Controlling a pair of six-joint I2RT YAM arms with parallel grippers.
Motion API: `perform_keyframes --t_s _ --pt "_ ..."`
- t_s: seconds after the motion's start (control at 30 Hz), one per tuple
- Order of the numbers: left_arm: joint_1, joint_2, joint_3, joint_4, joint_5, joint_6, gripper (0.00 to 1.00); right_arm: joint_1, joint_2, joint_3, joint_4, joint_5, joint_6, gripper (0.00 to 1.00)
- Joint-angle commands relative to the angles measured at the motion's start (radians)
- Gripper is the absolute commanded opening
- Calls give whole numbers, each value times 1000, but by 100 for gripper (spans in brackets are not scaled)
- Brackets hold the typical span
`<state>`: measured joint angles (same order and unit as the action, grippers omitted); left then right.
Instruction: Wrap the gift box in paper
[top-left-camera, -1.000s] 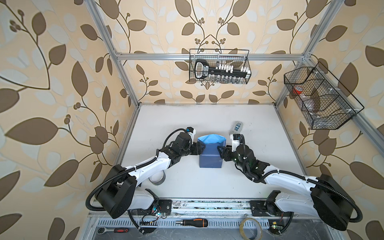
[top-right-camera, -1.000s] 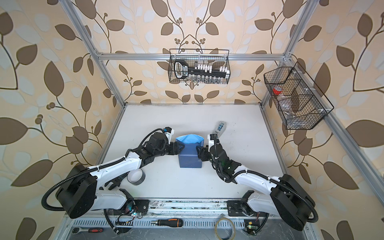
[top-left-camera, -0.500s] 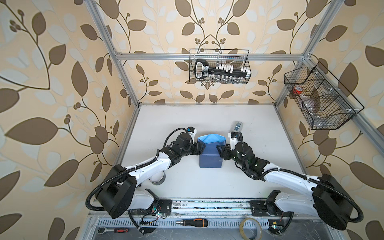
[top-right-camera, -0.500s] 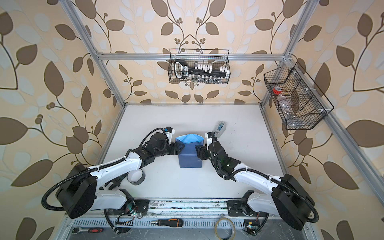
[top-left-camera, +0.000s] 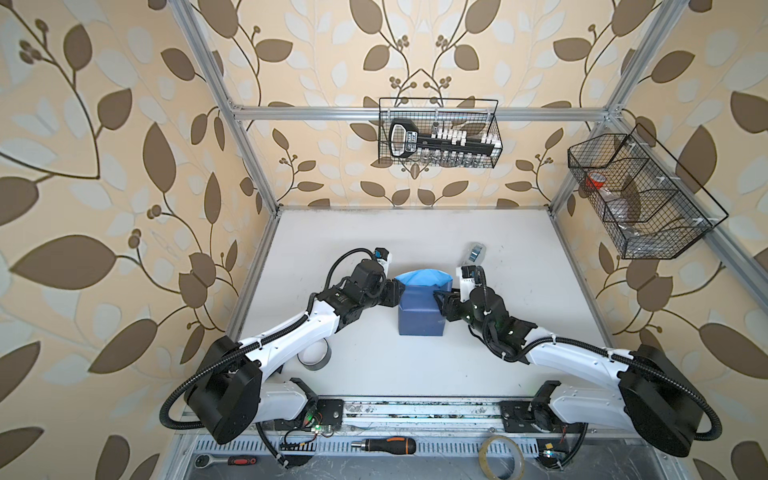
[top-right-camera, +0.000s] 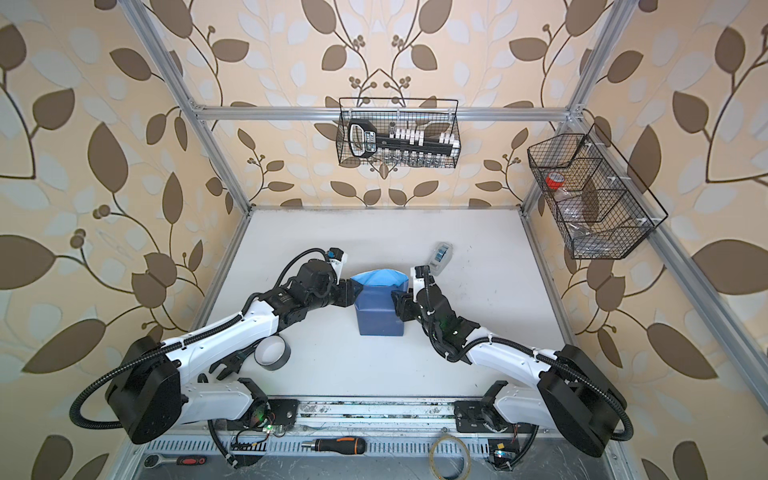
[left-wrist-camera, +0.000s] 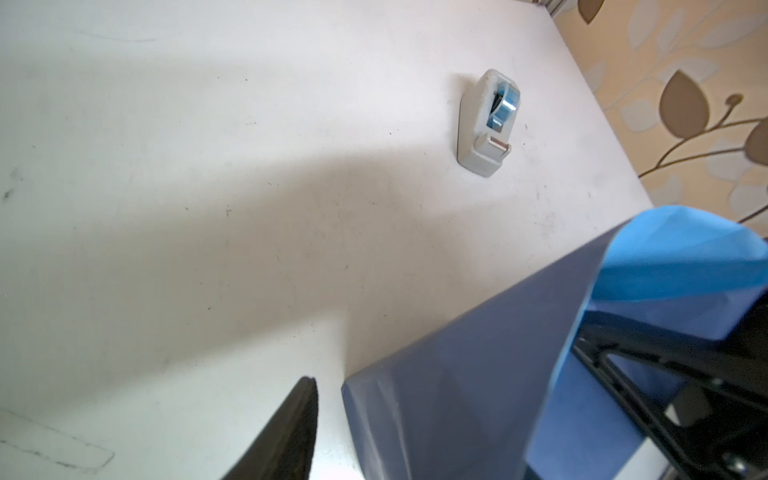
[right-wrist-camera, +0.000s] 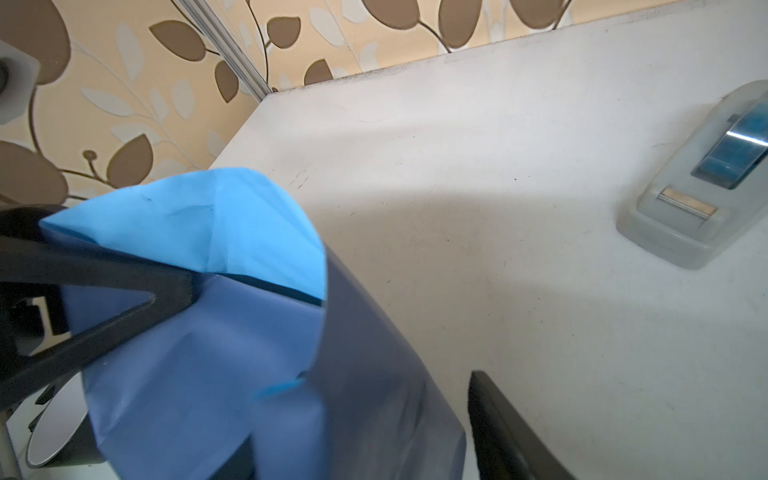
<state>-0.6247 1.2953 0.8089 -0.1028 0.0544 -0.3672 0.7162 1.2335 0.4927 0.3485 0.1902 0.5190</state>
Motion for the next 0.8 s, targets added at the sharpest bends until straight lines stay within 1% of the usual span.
perform_keyframes --t_s 0.0,0.13,0.47,0.6,0.7,0.77 --pt "-32 31 36 -53 -77 45 43 2 11 -31 -88 12 -16 59" --pt "-70 36 60 -87 -153 65 37 3 9 -21 -98 14 -17 58" --pt "-178 90 154 -177 -349 102 29 20 -8 33 -165 53 -41 55" --pt "-201 111 165 -183 -389 112 26 27 -9 85 -225 104 -84 53" --pt "-210 125 172 -181 -399 118 23 35 0 115 -252 141 -120 50" --pt "-214 134 180 -186 -405 119 22 44 15 125 -261 168 -139 45"
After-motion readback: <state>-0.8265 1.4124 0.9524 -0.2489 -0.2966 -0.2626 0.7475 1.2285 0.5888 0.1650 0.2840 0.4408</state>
